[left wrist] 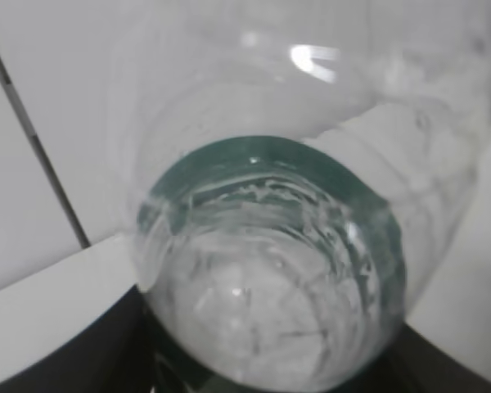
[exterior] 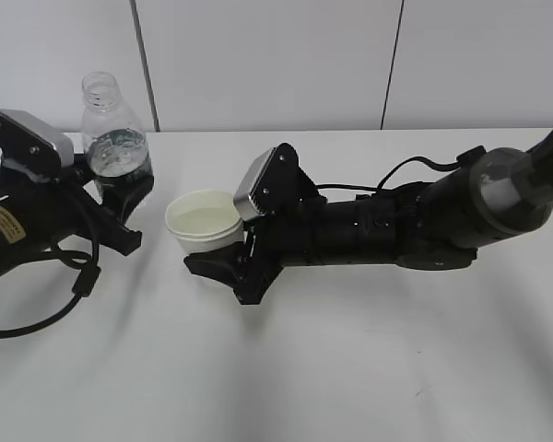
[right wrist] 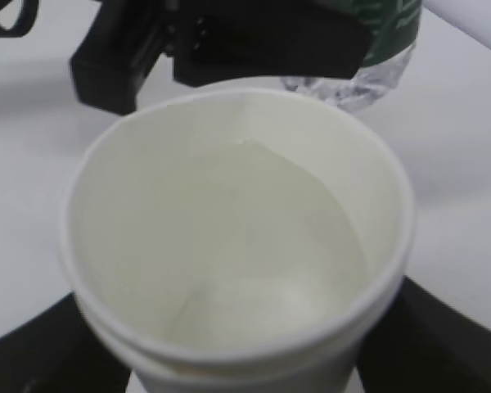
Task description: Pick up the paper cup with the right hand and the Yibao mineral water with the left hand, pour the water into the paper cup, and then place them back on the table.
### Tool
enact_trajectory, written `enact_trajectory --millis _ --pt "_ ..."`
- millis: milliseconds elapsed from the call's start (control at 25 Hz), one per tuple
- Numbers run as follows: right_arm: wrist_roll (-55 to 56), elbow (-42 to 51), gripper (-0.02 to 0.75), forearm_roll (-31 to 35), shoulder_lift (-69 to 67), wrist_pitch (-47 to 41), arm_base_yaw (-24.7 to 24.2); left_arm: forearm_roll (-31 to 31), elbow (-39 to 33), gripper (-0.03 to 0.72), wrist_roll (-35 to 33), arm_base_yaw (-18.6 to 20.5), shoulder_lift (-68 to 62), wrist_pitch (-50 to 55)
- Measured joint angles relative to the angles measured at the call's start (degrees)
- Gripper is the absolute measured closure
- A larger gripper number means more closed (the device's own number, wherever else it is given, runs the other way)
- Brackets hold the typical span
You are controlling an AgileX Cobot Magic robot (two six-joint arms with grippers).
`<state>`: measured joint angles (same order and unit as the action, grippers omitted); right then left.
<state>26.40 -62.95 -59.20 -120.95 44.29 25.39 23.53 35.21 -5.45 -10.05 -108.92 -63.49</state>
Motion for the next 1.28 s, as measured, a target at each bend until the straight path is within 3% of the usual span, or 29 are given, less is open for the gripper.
enact_trajectory --millis 200,600,760,1120,1280 --pt "0.0 0.0 0.181 2.6 0.0 0.0 0.0 6.5 0.0 0.311 5.4 0.0 0.0 4.5" --pt "-1.3 2.1 0.181 12.5 0.0 0.1 0.0 6.6 -0.1 0.311 10.7 -0.1 0.0 6.1" --pt "-8.5 5.4 0.181 22.2 0.0 1.2 0.0 6.5 -0.1 0.312 11.3 -0.1 -0.1 5.7" --pt "-24.5 17.1 0.181 48.2 0.0 16.8 -0.1 7.0 -0.1 0.312 12.2 -0.1 -6.8 0.0" --pt "-28.5 22.6 0.181 57.3 0.4 19.2 -0.1 7.4 -0.1 0.312 12.4 -0.1 -10.1 -0.2"
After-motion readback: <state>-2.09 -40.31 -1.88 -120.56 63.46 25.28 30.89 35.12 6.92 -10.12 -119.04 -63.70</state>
